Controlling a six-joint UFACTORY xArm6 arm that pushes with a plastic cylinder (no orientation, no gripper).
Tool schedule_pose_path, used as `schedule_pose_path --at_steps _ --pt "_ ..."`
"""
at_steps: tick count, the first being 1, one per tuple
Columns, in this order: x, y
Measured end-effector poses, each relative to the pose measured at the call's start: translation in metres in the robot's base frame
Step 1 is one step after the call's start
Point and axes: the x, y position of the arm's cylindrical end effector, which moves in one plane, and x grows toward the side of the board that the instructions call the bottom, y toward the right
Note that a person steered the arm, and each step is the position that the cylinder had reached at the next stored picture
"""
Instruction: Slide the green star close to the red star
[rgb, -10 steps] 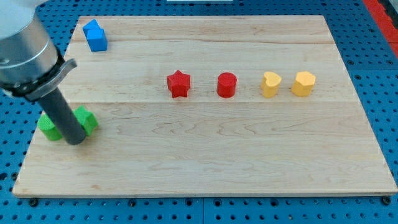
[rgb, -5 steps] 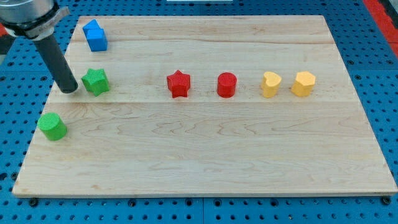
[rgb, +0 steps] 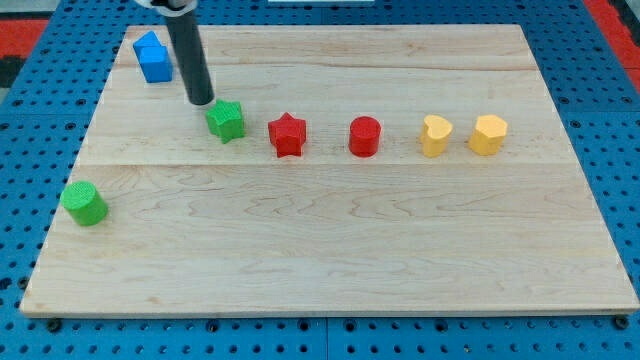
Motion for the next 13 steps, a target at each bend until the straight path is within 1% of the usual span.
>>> schedule_pose_path --at_steps 1,2,3,4,5,6,7,8,11,12,13 --pt "0.0 0.004" --pt "-0.009 0.04" --pt "0.01 0.067" --pt "0.015 0.033" --pt "0.018 0.014" --pt "0.026 0.008" --pt "0.036 0.015" --pt "0.032 0.03" --pt "0.029 0.034" --pt "-0.017 0.03" --pt "-0.076 0.041"
